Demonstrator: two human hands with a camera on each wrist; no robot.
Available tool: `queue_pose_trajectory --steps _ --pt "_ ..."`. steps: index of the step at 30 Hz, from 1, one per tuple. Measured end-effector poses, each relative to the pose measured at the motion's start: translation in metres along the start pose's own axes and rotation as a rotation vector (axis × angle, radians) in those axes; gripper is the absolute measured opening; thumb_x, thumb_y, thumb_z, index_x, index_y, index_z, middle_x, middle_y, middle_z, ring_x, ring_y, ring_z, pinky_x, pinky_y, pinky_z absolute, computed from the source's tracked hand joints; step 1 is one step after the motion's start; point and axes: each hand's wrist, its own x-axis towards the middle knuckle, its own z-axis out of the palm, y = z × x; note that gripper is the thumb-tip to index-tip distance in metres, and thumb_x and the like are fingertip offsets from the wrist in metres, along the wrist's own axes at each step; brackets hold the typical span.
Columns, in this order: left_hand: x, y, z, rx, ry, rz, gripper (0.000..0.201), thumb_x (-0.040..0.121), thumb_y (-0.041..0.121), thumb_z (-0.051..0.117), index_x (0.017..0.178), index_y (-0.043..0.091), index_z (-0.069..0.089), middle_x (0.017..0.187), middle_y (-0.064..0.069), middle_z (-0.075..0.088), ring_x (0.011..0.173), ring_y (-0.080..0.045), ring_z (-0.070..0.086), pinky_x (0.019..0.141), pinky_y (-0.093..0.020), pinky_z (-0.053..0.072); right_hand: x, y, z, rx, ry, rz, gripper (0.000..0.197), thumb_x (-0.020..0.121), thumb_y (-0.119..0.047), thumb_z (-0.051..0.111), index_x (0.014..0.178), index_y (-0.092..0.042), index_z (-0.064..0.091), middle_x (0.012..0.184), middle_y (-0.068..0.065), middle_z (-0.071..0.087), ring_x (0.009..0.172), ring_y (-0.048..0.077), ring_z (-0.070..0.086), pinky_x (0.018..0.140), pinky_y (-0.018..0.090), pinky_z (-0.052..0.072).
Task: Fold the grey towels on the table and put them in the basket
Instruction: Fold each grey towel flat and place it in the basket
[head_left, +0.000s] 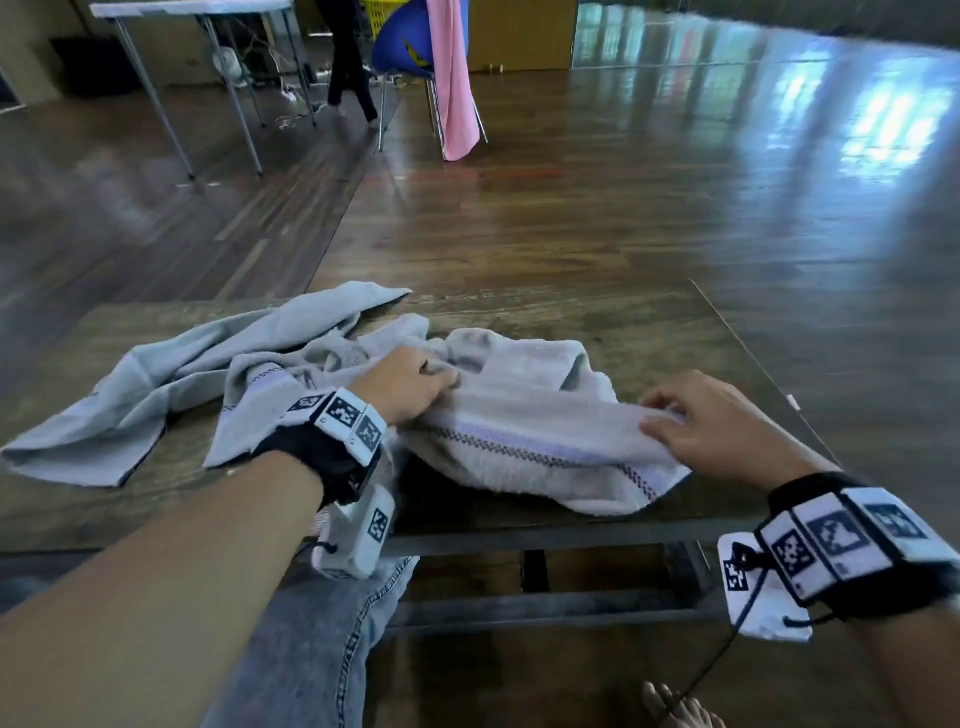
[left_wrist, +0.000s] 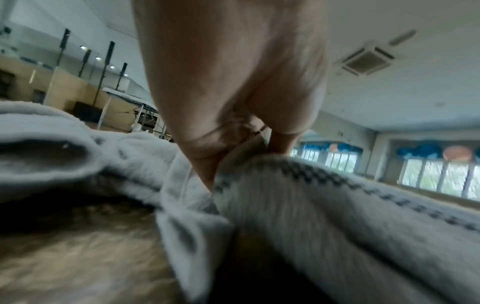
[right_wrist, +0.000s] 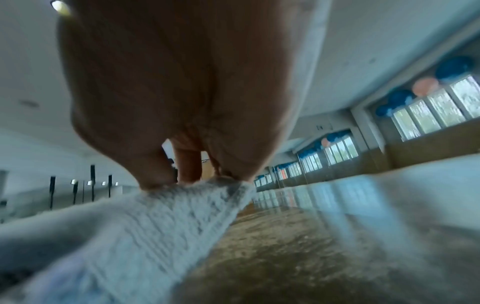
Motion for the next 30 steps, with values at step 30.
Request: queue_pose_trajectory --steps 30 --pt "0.161 0.058 -0.093 -0.398 0.355 0.137 0.019 0.097 0.022 0.061 0.103 0.007 0.072 0.102 -0.021 0.07 0.074 -0.039 0.072 0.067 -0.045 0.061 0.197 -0.011 -0.117 -0.132 0.663 -0.182 0.024 0.094 0.0 0.053 0.106 -0.005 0.073 0.106 0.021 0.066 0.099 0.036 0.057 0.09 0.037 0.041"
